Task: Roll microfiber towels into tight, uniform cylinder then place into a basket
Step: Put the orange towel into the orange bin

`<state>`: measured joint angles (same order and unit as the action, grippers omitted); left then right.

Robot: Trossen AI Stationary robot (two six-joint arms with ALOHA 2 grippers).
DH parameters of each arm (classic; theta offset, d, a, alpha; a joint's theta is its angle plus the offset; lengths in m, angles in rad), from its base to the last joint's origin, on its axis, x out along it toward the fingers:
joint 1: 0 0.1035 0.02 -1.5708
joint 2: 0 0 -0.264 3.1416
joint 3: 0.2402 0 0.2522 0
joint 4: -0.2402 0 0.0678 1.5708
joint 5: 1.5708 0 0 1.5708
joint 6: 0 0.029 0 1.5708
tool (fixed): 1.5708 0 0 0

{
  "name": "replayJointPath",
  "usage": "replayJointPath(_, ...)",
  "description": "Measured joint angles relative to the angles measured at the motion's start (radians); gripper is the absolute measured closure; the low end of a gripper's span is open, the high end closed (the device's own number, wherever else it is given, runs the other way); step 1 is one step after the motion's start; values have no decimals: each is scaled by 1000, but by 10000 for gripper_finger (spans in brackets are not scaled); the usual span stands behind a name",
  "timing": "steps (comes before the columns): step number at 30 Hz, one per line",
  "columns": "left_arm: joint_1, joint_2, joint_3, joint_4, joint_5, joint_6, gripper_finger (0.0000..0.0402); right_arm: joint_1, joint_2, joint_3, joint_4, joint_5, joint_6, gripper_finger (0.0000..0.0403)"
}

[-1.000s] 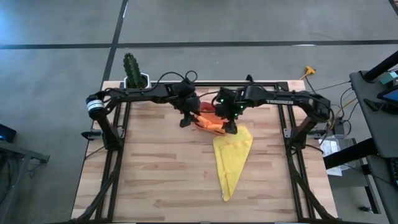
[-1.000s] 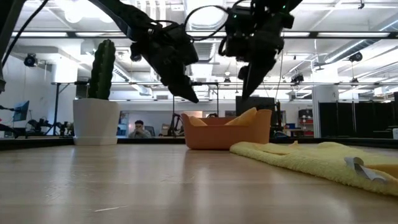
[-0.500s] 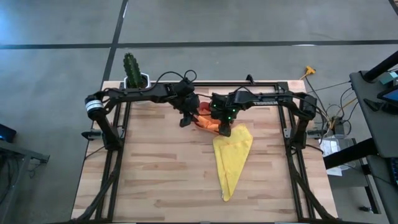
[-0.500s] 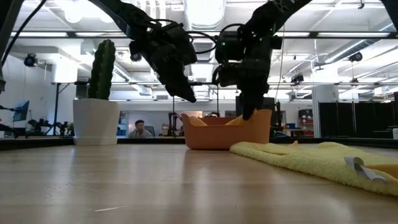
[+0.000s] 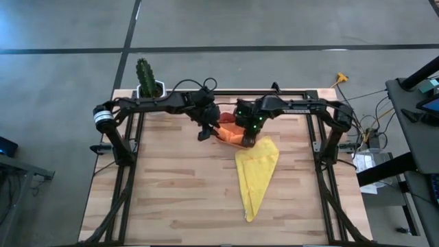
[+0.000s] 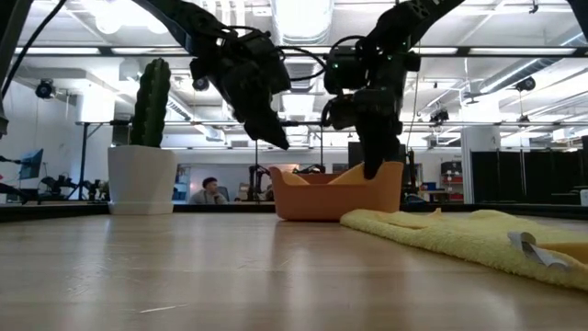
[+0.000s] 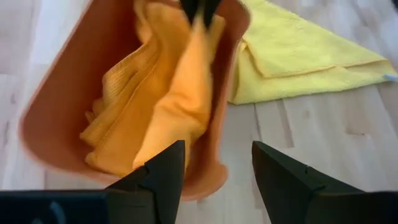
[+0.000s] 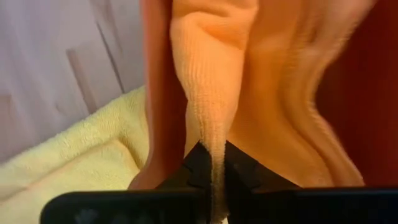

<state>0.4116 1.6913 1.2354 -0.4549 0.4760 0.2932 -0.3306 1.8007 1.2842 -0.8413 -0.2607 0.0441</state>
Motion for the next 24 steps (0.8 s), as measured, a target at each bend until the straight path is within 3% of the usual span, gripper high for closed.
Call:
replayJointPath(12,-50,0,-1,194,56,-1,231,-102,-32,-15,-31,156,90,390)
replayJointPath(24,-72,106,-1,360,57,-1,231,-144,-61,-25,-38,159,194,390)
